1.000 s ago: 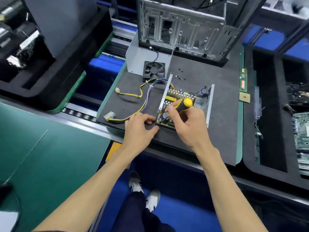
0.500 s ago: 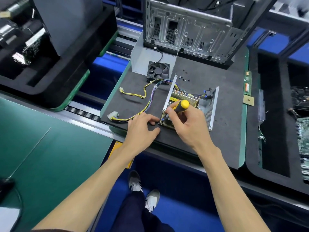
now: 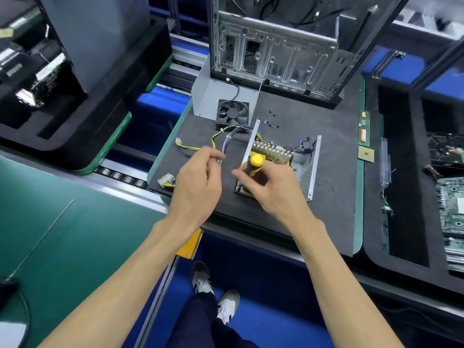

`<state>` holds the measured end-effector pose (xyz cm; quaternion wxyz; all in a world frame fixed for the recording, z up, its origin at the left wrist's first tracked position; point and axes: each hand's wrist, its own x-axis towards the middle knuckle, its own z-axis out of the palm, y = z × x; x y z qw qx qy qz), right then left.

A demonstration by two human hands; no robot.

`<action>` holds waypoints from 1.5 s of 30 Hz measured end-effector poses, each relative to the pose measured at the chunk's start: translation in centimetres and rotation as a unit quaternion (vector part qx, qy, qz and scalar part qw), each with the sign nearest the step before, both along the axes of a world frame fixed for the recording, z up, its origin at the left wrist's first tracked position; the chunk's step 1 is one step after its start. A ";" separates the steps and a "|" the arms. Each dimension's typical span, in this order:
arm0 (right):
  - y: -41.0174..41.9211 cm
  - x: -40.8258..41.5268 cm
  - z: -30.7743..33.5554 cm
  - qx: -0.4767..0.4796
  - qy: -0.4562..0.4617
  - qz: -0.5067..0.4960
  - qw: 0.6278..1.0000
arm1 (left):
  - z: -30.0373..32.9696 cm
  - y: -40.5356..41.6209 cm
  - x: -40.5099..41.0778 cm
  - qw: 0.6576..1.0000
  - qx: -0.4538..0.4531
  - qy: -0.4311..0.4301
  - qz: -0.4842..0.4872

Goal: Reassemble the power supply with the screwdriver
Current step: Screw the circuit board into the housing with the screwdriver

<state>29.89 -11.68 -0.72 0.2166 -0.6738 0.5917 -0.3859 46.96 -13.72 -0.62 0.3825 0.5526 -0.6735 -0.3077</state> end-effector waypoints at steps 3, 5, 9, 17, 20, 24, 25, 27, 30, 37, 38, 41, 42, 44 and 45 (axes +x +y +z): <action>-0.3 0.4 0.0 -0.024 -0.010 0.007 1.000 | 4.1 -0.6 -0.5 0.995 -0.071 -0.007 -0.072; -0.3 0.6 -0.1 -0.009 -0.013 0.015 1.000 | 5.9 -1.0 -1.1 0.985 -0.070 -0.091 -0.129; -0.4 0.8 -0.2 -0.002 -0.017 0.011 1.000 | 8.0 -1.4 -1.4 0.968 -0.040 -0.174 -0.178; 0.0 -0.1 0.3 -0.008 -0.065 0.026 0.997 | 10.2 -1.9 -1.5 0.917 -0.025 -0.267 -0.294; 0.0 0.0 0.1 0.015 -0.073 0.029 0.997 | 10.6 -2.1 -1.9 0.921 -0.034 -0.321 -0.220; 0.1 0.5 0.5 0.017 -0.095 0.026 0.995 | 10.8 -2.2 -2.1 0.902 -0.034 -0.316 -0.291; 0.2 0.5 0.6 0.013 -0.103 0.026 0.994 | 10.9 -2.1 -2.1 0.893 -0.034 -0.316 -0.319; 0.3 0.5 0.6 0.016 -0.122 0.028 0.992 | 10.9 -2.0 -2.0 0.882 -0.030 -0.314 -0.351; 0.6 0.4 0.3 0.055 -0.154 0.031 0.986 | 10.8 -1.4 -1.9 0.908 -0.025 -0.308 -0.282; 1.0 1.1 0.1 0.058 -0.190 0.031 0.979 | 10.9 -1.5 -2.0 0.892 -0.014 -0.354 -0.281; 1.1 1.1 0.1 0.057 -0.191 0.032 0.979 | 11.1 -1.6 -1.8 0.887 -0.011 -0.352 -0.298; 1.1 1.0 0.0 0.066 -0.195 0.012 0.979 | 11.2 -1.5 -1.9 0.894 -0.013 -0.347 -0.285; 1.1 0.9 0.0 0.068 -0.194 0.007 0.979 | 11.1 -1.4 -2.0 0.899 -0.018 -0.353 -0.258; 1.1 1.0 0.0 0.069 -0.203 0.005 0.977 | 10.8 -1.4 -2.3 0.901 -0.026 -0.375 -0.214; 1.1 1.1 0.1 0.071 -0.212 0.007 0.975 | 10.7 -1.4 -2.4 0.901 -0.031 -0.378 -0.210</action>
